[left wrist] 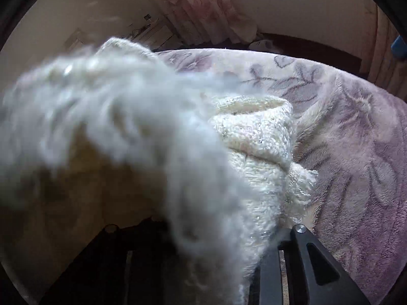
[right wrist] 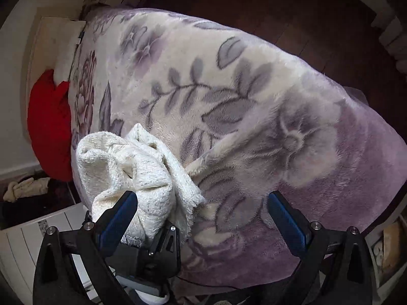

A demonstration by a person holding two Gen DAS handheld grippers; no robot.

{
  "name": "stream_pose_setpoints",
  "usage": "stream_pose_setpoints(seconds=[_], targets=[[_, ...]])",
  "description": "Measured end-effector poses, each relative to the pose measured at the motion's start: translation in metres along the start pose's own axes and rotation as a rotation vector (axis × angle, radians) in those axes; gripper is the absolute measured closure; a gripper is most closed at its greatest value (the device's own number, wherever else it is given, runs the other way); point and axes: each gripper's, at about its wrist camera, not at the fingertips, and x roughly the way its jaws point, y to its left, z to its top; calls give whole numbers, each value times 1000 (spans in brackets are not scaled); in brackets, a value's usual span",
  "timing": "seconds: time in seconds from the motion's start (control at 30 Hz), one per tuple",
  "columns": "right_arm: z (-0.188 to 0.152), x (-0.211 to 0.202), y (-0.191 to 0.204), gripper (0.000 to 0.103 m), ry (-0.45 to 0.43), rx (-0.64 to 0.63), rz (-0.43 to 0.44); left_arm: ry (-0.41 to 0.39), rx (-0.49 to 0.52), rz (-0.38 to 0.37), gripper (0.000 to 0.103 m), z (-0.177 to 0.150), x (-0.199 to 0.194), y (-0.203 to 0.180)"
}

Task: Fold large clothes

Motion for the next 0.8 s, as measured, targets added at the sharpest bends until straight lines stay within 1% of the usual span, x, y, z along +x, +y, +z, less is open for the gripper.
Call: stream_pose_setpoints(seconds=[0.03, 0.07, 0.1, 0.17, 0.2, 0.27, 0.3, 0.33, 0.37, 0.4, 0.47, 0.5, 0.53, 0.57, 0.63, 0.73, 0.77, 0.8], targets=[[4, -8, 0, 0, -2, -8, 7, 14, 2, 23, 74, 3, -6, 0], [1, -11, 5, 0, -2, -18, 11, 27, -11, 26, 67, 5, -12, 3], [2, -17, 5, 0, 3, -29, 17, 44, -27, 13, 61, 6, -17, 6], [2, -20, 12, 0, 15, -46, 44, 58, -74, -70, 17, 7, -33, 5], [2, -22, 17, 0, 18, -56, 53, 56, -90, -120, 13, 7, -39, 7], [1, -28, 28, 0, 25, -82, 84, 56, -125, -161, 12, 8, -56, 6], [2, -32, 34, 0, 26, -96, 94, 56, -121, -176, 12, 9, -62, 7], [2, -35, 40, 0, 26, -110, 101, 60, -142, -198, 12, 9, -68, 10], [2, -39, 48, 0, 31, -130, 114, 64, -161, -218, 12, 9, -75, 5], [2, -41, 54, 0, 37, -146, 125, 69, -190, -251, 12, 6, -82, 10], [1, -41, 71, 0, 58, -190, 149, 86, -238, -291, 12, -13, -78, 24], [0, -36, 78, 0, 83, -205, 164, 98, -265, -318, 12, -11, -73, 36], [-2, -29, 86, 0, 115, -220, 181, 113, -290, -345, 12, -17, -78, 43], [-6, -18, 94, 0, 149, -235, 188, 125, -300, -349, 12, -23, -71, 37], [-14, 10, 112, 0, 212, -274, 181, 149, -323, -373, 12, -39, -75, 46], [-27, 47, 136, 0, 286, -310, 176, 181, -348, -372, 12, -59, -81, 66], [-30, 58, 143, 0, 296, -335, 159, 191, -358, -368, 12, -66, -84, 74], [-34, 72, 149, 0, 299, -378, 105, 207, -365, -359, 12, -71, -83, 79]])
